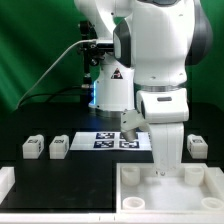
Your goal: Assemble one leg
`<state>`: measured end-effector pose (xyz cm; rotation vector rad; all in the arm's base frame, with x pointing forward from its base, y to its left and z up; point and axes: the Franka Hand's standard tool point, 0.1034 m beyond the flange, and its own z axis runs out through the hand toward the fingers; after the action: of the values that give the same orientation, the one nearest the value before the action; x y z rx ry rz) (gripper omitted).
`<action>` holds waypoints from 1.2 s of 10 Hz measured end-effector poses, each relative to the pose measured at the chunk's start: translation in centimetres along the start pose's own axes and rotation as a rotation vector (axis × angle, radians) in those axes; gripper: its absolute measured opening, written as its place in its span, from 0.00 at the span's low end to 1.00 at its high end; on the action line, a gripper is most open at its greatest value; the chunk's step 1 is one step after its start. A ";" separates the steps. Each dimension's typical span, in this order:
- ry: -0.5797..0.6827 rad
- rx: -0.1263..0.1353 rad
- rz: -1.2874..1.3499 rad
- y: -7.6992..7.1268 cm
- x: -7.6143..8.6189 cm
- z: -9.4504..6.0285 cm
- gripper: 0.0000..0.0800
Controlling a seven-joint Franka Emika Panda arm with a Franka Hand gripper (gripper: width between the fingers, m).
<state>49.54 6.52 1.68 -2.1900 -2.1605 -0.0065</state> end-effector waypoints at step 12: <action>-0.015 -0.039 0.172 -0.1 0.3 -3.6 0.81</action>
Offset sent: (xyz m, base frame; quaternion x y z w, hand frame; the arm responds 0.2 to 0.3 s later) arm 0.0000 0.0000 0.0000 0.0000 0.0000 0.0000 1.0000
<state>49.58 6.67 5.34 -2.3975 -1.9873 -0.0236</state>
